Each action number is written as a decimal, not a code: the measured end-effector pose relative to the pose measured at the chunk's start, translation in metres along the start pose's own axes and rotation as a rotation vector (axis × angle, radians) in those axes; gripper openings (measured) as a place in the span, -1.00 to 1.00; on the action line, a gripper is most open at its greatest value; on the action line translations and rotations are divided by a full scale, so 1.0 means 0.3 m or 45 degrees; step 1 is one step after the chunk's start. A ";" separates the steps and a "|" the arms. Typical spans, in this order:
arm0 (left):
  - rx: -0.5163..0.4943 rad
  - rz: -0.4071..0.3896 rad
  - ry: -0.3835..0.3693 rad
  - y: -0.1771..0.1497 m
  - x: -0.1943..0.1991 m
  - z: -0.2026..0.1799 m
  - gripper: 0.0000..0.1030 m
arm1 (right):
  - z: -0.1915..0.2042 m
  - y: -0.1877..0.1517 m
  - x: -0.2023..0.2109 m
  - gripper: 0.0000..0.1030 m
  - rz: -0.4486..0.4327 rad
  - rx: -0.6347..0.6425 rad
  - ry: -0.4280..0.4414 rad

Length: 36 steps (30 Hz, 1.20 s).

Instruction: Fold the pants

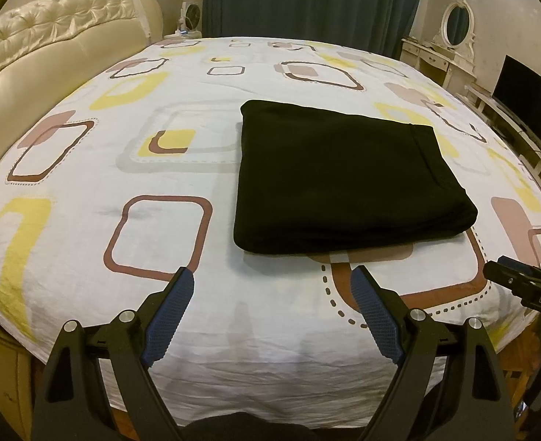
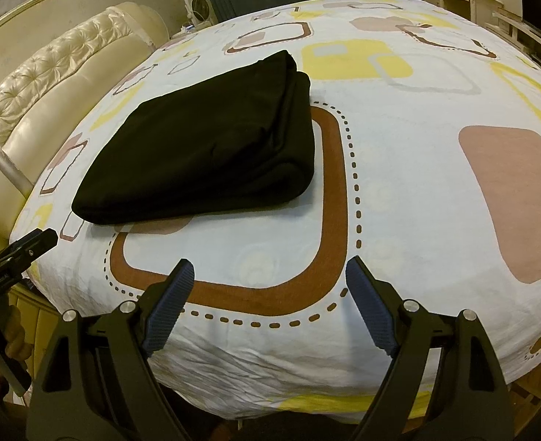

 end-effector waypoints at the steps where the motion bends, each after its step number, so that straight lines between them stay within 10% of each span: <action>1: 0.000 0.001 0.000 0.000 0.000 0.000 0.67 | -0.002 -0.001 -0.002 0.64 0.000 0.000 0.001; 36: -0.035 0.002 -0.003 0.003 -0.006 -0.005 0.67 | -0.001 -0.005 -0.021 0.64 0.030 0.028 0.009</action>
Point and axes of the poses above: each gripper's, at about its wrist camera, not at the fingertips, and x roughly against the way its jaws point, z to its left, y to its top, the point moved 9 cm from there along -x, roughly the way its jaws point, and after that the axes turned 15 degrees about z, right-handed, at the moved point
